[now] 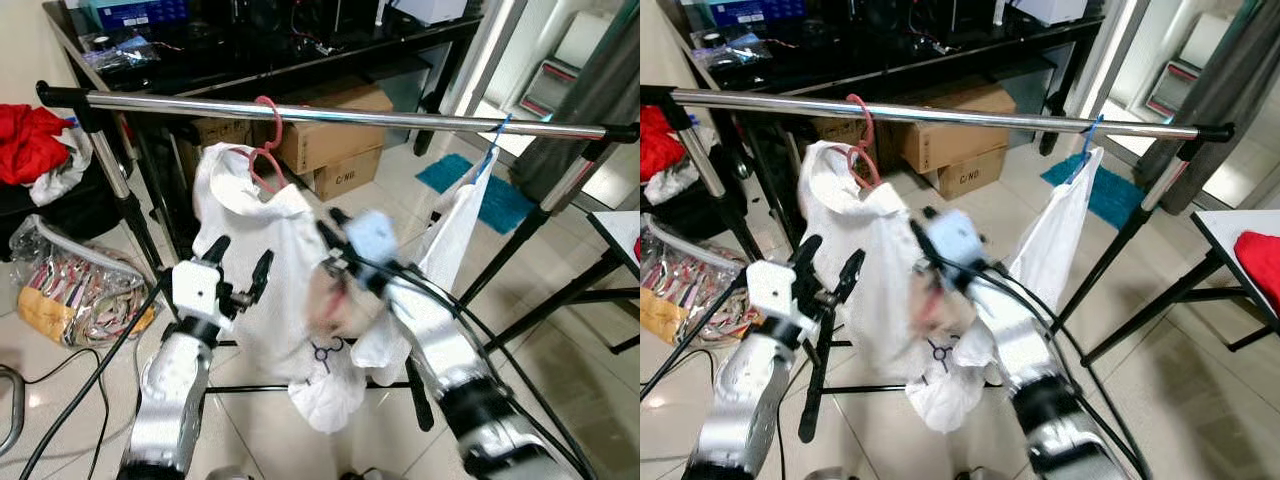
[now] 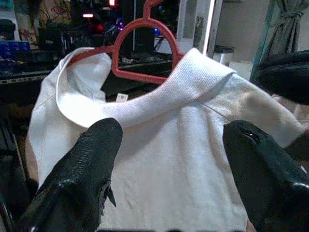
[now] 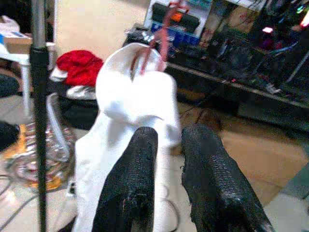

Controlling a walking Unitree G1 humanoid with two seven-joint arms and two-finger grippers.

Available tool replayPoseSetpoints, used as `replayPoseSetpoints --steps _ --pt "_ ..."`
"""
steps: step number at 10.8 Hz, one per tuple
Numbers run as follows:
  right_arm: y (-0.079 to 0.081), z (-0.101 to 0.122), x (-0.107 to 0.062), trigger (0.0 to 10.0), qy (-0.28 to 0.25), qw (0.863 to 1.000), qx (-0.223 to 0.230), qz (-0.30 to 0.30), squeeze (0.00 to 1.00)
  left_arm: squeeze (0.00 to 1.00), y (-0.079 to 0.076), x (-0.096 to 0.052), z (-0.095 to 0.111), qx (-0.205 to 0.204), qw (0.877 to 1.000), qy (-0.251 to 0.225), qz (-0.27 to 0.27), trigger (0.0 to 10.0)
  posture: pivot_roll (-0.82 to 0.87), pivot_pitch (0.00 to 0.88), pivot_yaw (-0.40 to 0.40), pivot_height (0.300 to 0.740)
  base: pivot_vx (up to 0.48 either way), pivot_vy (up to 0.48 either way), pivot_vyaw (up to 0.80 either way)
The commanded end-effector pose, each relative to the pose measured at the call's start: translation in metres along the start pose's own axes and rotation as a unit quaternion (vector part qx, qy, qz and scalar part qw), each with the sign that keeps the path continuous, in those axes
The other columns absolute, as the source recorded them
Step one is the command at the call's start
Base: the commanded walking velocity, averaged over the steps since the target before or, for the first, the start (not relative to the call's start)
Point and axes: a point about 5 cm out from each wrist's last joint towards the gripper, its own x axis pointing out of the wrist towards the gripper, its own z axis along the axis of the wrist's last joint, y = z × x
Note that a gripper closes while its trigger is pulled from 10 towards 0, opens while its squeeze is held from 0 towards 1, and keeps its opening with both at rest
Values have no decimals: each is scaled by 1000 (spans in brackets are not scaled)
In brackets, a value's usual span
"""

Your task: Hang hanger

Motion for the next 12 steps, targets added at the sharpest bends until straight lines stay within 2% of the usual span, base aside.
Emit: replayPoseSetpoints --steps 1,2,3,4,5,6,8,10,12 --pt "1 7 5 10000 2 1000 2 10 0 0 -7 1 2 4 1000 -6 -9 10000 145 17 -84 740 0 0 0" --pt "3 11 10 10000 6 1000 17 21 439 0 -9 1 1 6 1000 -4 -13 10000 148 15 -84 740 0 0 0" --pt "2 15 14 10000 10 999 29 24 1000 0 -11 1 2 9 1000 -3 -15 10000 151 13 -86 740 0 0 0" --pt "1 13 16 10000 21 999 21 12 1000 0 -11 2 2 9 1000 -4 -15 10000 150 12 -85 740 0 0 0" --pt "-2 14 20 10000 28 1000 13 -5 635 0 -12 3 3 10 1000 -5 -17 10000 150 12 -84 740 0 0 0" --pt "-6 17 21 10000 27 999 7 -19 0 0 -13 3 3 11 1000 -5 -19 10000 150 12 -84 740 0 0 0" --pt "-14 13 20 10000 50 998 -5 -39 0 0 -14 4 3 12 1000 -5 -20 10000 143 13 -84 740 0 0 0" --pt "-9 -1 19 10000 94 995 -26 -20 0 0 -14 5 3 12 1000 -6 -20 10000 142 13 -84 740 0 0 0" --pt "-12 -4 19 10000 107 993 -20 -38 0 0 -14 5 3 13 1000 -5 -20 10000 142 14 -85 740 0 0 0"
